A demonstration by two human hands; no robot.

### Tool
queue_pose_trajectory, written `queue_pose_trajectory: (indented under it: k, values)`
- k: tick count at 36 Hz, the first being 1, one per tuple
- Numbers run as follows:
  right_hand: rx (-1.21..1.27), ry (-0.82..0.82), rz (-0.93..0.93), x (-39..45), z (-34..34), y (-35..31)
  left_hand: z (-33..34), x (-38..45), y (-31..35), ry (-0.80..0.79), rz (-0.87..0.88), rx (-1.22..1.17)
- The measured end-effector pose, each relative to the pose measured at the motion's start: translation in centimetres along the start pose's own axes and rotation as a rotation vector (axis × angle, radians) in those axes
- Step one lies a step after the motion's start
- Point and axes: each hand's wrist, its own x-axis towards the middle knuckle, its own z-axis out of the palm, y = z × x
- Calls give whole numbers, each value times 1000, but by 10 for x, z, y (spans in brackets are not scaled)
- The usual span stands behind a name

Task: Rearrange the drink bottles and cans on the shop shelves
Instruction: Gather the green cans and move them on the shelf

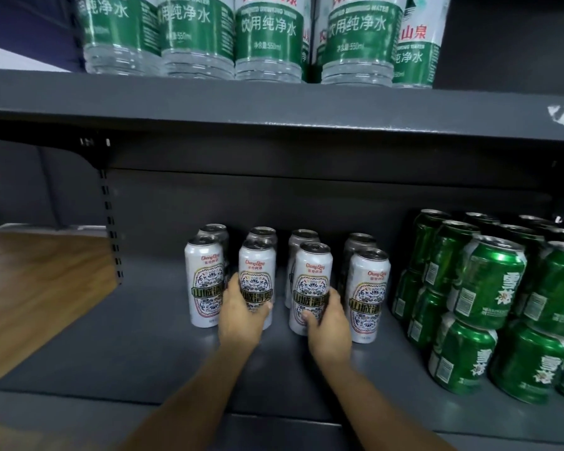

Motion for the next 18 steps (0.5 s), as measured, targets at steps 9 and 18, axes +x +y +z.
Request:
queue_pose_trajectory:
  k: [9,18]
  values:
    - [8,11,3,3,7,3,-31,4,7,491,-161,70]
    - [65,24,74,-9,13,10,-57,32,-25,125,-238,89]
